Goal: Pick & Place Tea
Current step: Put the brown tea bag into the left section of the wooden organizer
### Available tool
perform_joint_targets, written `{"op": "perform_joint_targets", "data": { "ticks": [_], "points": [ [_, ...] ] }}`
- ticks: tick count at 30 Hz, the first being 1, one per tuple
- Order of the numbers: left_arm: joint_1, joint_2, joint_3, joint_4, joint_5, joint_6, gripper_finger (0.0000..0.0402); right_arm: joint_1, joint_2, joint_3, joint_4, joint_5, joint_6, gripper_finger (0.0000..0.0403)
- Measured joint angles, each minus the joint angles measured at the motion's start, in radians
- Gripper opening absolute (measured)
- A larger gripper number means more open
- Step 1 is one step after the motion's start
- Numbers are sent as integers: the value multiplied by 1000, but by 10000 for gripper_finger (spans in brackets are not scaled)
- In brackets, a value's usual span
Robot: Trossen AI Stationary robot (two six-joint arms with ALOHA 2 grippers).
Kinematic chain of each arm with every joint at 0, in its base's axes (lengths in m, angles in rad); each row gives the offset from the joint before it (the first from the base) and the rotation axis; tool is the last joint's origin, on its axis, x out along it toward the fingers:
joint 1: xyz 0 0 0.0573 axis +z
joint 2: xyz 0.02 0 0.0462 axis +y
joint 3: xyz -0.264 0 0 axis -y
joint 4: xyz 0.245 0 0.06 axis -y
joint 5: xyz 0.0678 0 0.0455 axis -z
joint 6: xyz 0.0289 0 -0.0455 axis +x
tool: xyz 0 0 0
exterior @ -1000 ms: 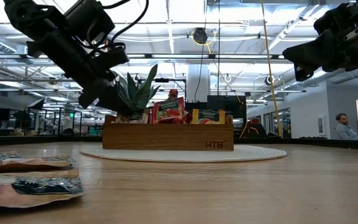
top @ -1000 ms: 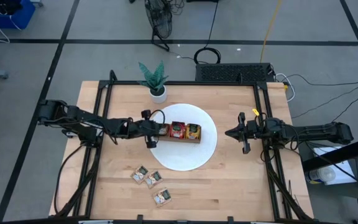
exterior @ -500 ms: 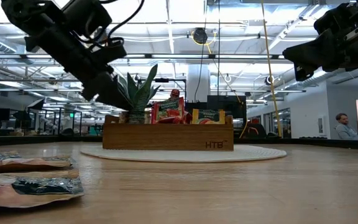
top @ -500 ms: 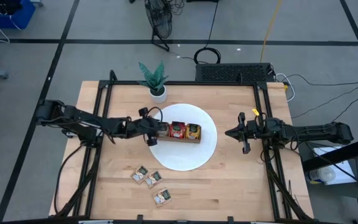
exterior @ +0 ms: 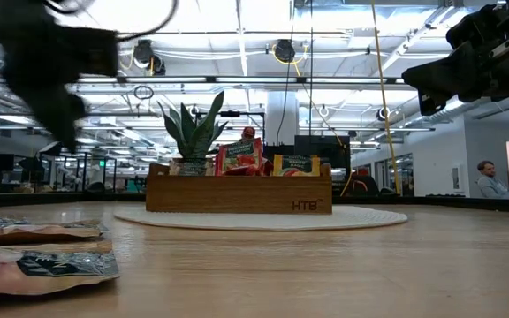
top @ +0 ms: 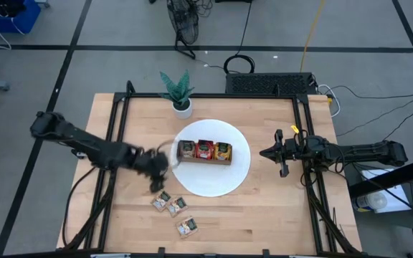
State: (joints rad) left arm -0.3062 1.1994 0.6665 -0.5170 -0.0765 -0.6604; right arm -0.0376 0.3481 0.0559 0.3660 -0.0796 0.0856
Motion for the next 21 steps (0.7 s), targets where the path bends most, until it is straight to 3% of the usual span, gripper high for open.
{"op": "perform_joint_targets", "data": {
  "ticks": [5, 9, 14, 21],
  "points": [
    [-236, 77, 18, -35, 2, -312, 181, 0, 0, 0, 1, 0, 0, 4],
    [-334, 129, 18, -56, 4, -544, 173, 0, 0, 0, 2, 0, 0, 4],
    [-364, 144, 18, -123, 60, -754, 164, 0, 0, 0, 2, 0, 0, 4],
    [-330, 143, -6, -90, 110, -851, 170, 0, 0, 0, 2, 0, 0, 4]
  ]
}}
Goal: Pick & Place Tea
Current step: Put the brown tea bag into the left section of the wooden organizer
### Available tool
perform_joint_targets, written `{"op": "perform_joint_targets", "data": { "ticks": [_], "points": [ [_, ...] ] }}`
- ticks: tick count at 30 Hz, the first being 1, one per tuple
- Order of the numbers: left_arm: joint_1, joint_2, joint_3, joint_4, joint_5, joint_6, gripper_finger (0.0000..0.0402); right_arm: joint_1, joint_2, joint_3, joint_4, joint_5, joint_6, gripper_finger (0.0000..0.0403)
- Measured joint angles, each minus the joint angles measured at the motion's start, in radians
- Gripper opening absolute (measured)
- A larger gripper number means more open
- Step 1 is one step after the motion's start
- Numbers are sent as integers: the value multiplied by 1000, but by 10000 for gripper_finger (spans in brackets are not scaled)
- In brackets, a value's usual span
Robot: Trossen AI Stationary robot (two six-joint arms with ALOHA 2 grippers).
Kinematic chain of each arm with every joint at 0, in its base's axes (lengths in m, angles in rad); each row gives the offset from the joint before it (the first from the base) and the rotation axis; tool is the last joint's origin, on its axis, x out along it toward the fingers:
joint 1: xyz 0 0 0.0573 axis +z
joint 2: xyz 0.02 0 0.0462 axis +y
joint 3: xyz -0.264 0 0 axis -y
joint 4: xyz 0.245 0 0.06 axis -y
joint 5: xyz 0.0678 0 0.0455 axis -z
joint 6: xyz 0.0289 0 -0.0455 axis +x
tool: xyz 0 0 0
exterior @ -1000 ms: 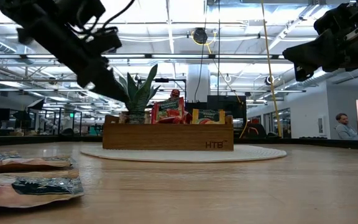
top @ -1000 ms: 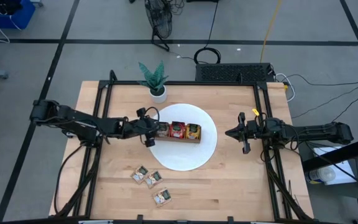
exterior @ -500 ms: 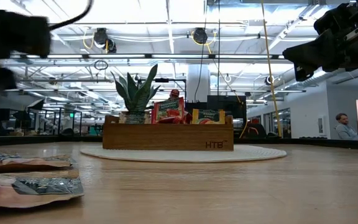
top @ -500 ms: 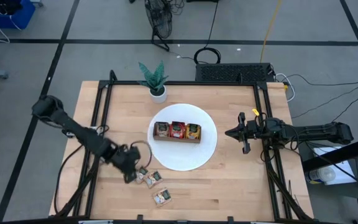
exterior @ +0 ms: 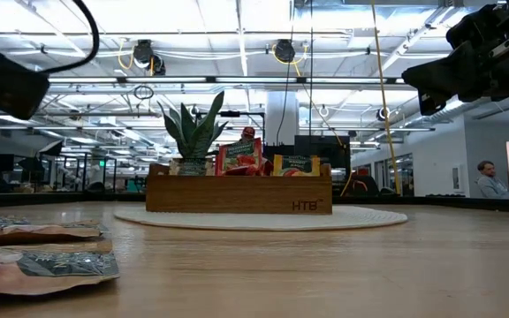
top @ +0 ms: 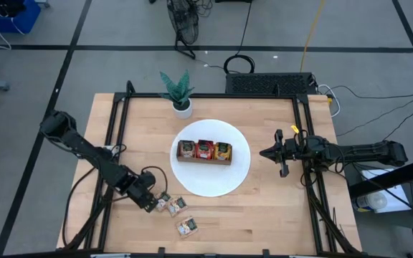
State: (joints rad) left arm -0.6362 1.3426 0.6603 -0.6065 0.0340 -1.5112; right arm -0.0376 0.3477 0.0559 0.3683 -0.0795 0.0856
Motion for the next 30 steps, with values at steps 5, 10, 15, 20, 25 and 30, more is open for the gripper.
{"op": "perform_joint_targets", "data": {
  "ticks": [5, 10, 15, 20, 25, 30],
  "points": [
    [35, 0, -53, 82, 6, -46, 170, 0, 0, 0, 0, 0, 0, 4],
    [55, -2, -126, 217, 20, -82, 170, 0, 0, 0, 0, 0, 0, 4],
    [60, -2, -193, 437, 27, -70, 170, 0, 0, 0, 0, 0, 0, 4],
    [60, -2, -229, 517, 28, -83, 170, 0, 0, 0, 0, 0, 0, 4],
    [60, -2, -245, 507, 31, -107, 170, 0, 0, 0, 0, 0, 0, 4],
    [59, -2, -249, 494, 31, -107, 170, 0, 0, 0, 0, 0, 0, 4]
  ]
}}
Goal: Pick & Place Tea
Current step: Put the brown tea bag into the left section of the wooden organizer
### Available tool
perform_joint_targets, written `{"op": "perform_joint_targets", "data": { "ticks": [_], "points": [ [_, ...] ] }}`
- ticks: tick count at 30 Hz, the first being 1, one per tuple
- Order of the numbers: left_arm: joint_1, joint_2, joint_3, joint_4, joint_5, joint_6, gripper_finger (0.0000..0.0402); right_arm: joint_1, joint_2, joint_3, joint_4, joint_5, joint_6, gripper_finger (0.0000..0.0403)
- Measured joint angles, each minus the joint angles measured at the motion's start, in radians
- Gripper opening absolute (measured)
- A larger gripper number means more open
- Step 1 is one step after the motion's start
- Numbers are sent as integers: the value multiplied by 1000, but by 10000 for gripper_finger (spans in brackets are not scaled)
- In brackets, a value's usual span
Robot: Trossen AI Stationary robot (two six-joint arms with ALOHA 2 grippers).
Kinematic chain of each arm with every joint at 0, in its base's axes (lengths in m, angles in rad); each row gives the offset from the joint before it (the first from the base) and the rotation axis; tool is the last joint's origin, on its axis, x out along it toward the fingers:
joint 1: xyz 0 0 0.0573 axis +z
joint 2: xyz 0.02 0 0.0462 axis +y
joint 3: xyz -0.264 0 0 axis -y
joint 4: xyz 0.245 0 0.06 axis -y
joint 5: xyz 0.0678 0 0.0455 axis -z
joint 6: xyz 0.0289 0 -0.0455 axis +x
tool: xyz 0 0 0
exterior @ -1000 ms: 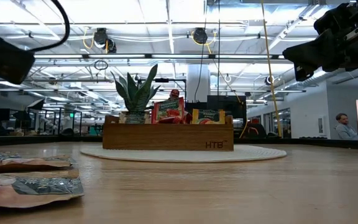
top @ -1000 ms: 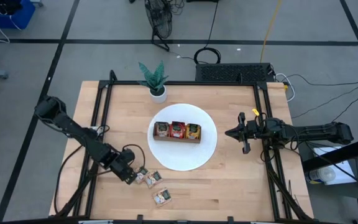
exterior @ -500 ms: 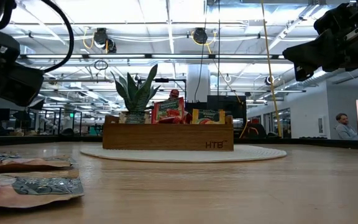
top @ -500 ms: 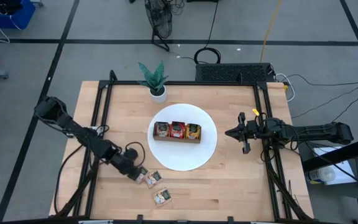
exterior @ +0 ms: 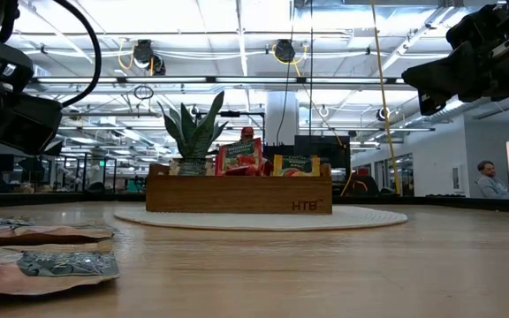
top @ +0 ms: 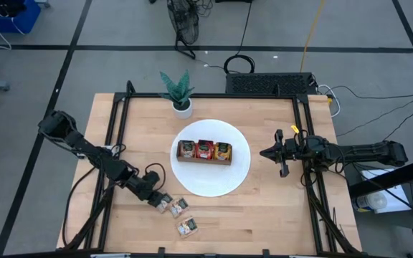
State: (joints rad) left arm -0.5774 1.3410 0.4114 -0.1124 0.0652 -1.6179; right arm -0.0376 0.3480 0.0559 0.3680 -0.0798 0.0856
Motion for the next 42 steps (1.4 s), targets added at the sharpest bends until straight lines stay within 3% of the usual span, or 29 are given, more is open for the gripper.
{"op": "perform_joint_targets", "data": {
  "ticks": [7, 17, 21, 26, 31, 35, 39, 42],
  "points": [
    [0, 66, 5, 21, 32, 21, 143, 0, 0, 0, 0, 0, 0, 4],
    [-1, 93, -2, 66, 2, 70, 10, 0, 0, 0, -1, 0, 0, 4],
    [-2, 92, 0, 63, -23, 104, 4, 0, 0, 0, -1, 0, 0, 4],
    [1, 40, 26, 26, -138, 208, 3, 0, 0, 0, 0, 0, 0, 4],
    [1, -54, 146, -189, -228, 297, 2, 0, 0, 0, 2, 0, 0, 4],
    [1, -98, 257, -382, -384, 411, 1, 0, 0, 0, 1, 0, 0, 4],
    [-1, -127, 315, -348, -717, 620, 1, 0, 0, 0, 0, 0, 0, 4],
    [15, -128, 312, -326, -900, 755, 1, 0, 0, 0, 1, 0, 0, 4]
  ]
}}
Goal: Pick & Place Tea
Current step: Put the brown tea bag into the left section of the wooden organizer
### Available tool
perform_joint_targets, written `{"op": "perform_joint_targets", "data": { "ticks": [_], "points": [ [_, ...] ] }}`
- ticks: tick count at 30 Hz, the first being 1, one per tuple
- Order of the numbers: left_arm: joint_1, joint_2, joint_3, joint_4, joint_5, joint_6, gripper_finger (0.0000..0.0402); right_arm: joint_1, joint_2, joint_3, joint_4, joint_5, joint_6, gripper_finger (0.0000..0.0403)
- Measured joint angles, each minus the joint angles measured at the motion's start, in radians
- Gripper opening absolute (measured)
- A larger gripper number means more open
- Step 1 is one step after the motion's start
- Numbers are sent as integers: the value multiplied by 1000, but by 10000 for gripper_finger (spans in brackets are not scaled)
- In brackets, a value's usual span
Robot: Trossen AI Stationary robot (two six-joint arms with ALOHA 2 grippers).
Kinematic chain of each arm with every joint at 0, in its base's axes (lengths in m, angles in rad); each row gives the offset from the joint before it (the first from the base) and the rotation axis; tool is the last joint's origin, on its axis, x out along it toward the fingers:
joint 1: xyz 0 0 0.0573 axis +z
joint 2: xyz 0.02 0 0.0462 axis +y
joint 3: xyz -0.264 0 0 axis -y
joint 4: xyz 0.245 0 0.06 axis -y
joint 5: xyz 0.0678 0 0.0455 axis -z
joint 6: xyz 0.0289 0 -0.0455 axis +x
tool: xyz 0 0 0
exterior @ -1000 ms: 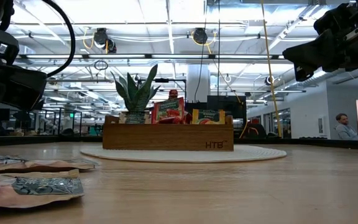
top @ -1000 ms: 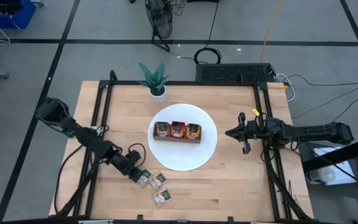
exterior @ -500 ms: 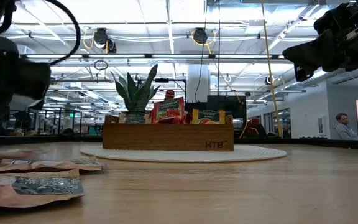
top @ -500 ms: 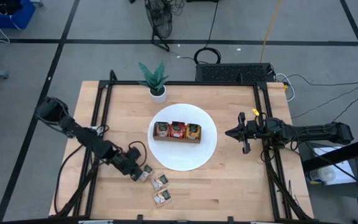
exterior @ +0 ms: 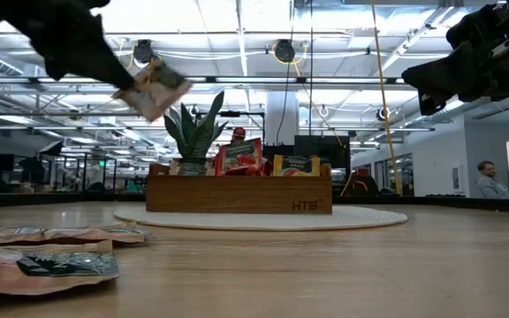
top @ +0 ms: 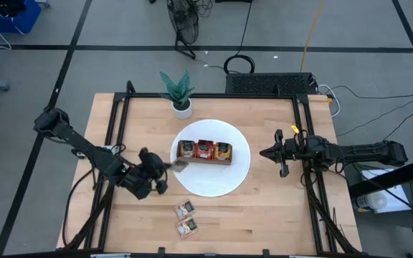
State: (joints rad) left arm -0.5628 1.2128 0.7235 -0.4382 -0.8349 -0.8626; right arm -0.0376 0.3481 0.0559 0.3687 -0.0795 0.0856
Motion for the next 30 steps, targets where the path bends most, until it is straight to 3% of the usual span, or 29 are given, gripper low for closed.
{"op": "perform_joint_targets", "data": {
  "ticks": [5, 8, 17, 24, 30],
  "points": [
    [42, -1, -73, 51, -206, 60, 1, 0, 0, 0, 0, 0, 0, 4],
    [73, -2, -175, 212, -272, 97, 1, 0, 0, 0, 0, 0, 0, 4],
    [176, -2, -458, 984, -130, 430, 0, 0, 0, 0, 0, 0, 0, 4],
    [274, 3, -469, 1045, 20, 492, 0, 0, 0, 0, 0, 0, 0, 4],
    [316, 52, -469, 1068, 56, 492, 0, 0, 0, 0, 0, 0, 0, 4]
  ]
}}
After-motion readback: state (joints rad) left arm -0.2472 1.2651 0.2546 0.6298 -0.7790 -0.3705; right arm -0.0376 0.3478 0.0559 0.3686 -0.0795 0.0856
